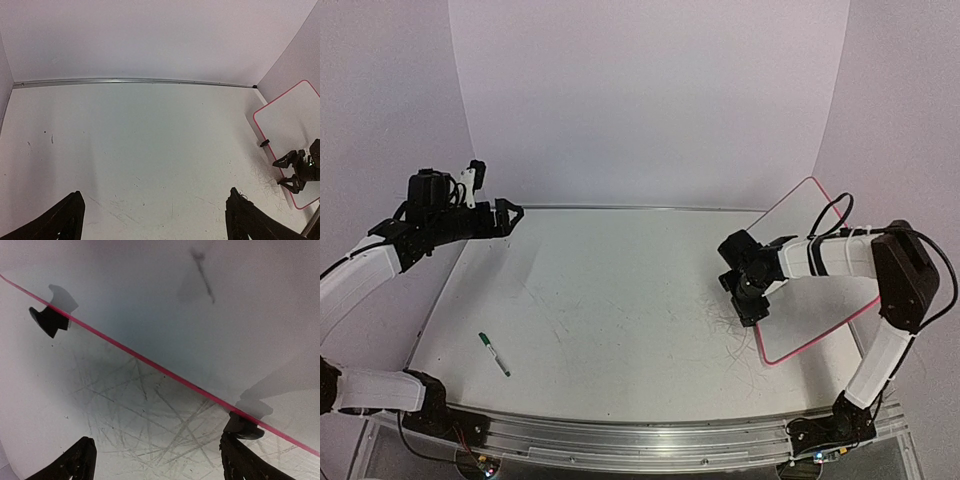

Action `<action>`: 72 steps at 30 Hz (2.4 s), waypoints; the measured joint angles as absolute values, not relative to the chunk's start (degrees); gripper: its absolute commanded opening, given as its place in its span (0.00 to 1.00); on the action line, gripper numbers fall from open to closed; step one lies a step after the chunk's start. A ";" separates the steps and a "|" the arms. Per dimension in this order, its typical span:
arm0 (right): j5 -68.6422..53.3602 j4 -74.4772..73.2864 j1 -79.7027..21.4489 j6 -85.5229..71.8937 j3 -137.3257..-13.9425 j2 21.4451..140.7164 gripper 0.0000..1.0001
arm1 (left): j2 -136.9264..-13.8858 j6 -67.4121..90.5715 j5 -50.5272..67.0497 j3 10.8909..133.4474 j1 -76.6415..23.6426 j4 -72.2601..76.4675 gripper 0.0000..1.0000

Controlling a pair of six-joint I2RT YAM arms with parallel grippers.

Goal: Write a sentence on the whiteboard
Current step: Pick up the whiteboard stand from the corner of the board.

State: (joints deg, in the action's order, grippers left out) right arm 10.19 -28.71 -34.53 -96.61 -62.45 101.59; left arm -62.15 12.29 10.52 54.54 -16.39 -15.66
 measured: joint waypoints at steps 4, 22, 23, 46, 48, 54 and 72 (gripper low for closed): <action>11.93 -31.84 -35.73 -99.73 -65.89 105.87 0.82 | -61.45 11.66 9.21 54.54 -17.78 -15.66 0.99; 20.87 -52.21 -41.77 -110.45 -75.92 112.52 0.77 | -59.87 10.23 5.30 54.51 -21.20 -16.62 0.99; 21.48 -52.93 -41.75 -110.88 -76.19 113.10 0.76 | -59.75 10.22 5.20 54.52 -21.43 -16.62 0.99; 28.16 -56.69 -41.84 -114.34 -78.98 118.56 0.45 | -59.20 9.82 3.24 54.24 -23.20 -17.10 0.99; 28.05 -56.94 -41.85 -114.33 -78.98 118.60 0.44 | -59.20 9.82 3.12 54.24 -23.20 -17.10 0.99; 27.73 -57.38 -41.85 -114.50 -78.86 118.61 0.35 | -59.20 9.82 2.83 54.24 -23.20 -17.10 0.99; 28.99 -56.60 -43.34 -114.12 -76.16 118.50 0.14 | -59.16 9.80 2.77 53.84 -23.20 -17.61 0.99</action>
